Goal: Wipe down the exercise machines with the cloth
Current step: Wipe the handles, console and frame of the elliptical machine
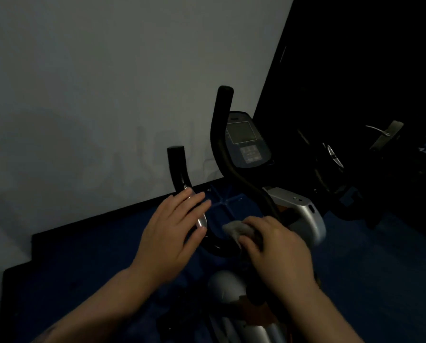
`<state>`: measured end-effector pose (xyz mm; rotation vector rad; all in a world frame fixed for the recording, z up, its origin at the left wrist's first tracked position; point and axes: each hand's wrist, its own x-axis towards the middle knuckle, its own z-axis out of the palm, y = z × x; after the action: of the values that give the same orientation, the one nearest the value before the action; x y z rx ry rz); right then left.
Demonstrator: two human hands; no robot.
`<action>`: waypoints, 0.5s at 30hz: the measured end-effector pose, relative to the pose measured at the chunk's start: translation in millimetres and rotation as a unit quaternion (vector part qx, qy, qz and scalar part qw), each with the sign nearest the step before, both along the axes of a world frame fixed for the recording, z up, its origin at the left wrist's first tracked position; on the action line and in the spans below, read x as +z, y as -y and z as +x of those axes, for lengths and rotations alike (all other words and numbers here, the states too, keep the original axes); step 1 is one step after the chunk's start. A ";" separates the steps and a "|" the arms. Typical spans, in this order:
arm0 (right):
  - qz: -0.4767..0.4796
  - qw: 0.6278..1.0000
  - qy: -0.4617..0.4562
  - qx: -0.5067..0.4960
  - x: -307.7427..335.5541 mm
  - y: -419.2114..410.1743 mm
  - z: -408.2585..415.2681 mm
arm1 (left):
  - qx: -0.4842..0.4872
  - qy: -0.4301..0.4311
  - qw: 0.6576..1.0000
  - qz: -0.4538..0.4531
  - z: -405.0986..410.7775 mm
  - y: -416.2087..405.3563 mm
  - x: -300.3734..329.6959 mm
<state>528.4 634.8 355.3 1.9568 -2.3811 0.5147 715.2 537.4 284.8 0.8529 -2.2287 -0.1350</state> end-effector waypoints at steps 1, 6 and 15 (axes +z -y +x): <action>-0.006 1.000 -0.014 0.012 -2.8 1.4 10.6 | 0.002 0.009 1.000 -0.006 2.8 5.7 2.8; 0.015 0.996 0.057 0.063 -0.5 21.1 36.7 | 0.027 0.101 0.993 -0.059 16.2 37.6 23.4; -0.065 0.973 0.207 0.080 6.1 25.0 35.0 | 0.039 0.094 0.993 -0.056 23.3 41.8 27.7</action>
<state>563.5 609.9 361.4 2.1696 -2.3269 1.1590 738.5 495.6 312.5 0.9225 -2.3483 0.1105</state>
